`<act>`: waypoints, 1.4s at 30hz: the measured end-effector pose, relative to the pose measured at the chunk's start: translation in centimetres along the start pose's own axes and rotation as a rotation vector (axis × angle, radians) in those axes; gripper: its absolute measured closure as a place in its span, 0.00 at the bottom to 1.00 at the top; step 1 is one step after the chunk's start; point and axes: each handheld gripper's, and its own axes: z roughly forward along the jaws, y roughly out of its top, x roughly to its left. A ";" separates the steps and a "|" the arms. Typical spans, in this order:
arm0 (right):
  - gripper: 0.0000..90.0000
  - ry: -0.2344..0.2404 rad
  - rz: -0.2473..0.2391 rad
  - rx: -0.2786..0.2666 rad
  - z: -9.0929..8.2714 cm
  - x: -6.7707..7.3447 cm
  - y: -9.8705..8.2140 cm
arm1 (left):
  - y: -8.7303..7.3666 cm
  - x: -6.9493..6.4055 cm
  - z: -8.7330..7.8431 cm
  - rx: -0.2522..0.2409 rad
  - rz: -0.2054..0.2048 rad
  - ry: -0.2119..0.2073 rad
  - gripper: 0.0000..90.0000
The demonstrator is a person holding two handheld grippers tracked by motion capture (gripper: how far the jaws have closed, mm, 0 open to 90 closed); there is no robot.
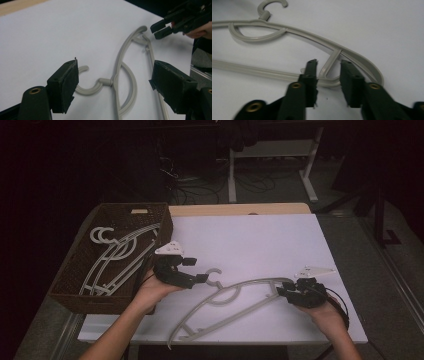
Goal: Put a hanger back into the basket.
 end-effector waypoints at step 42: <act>0.98 -0.024 -0.049 0.119 2.2 0.5 -0.5 | -5.3 -1.9 5.8 0.349 0.138 -0.030 0.83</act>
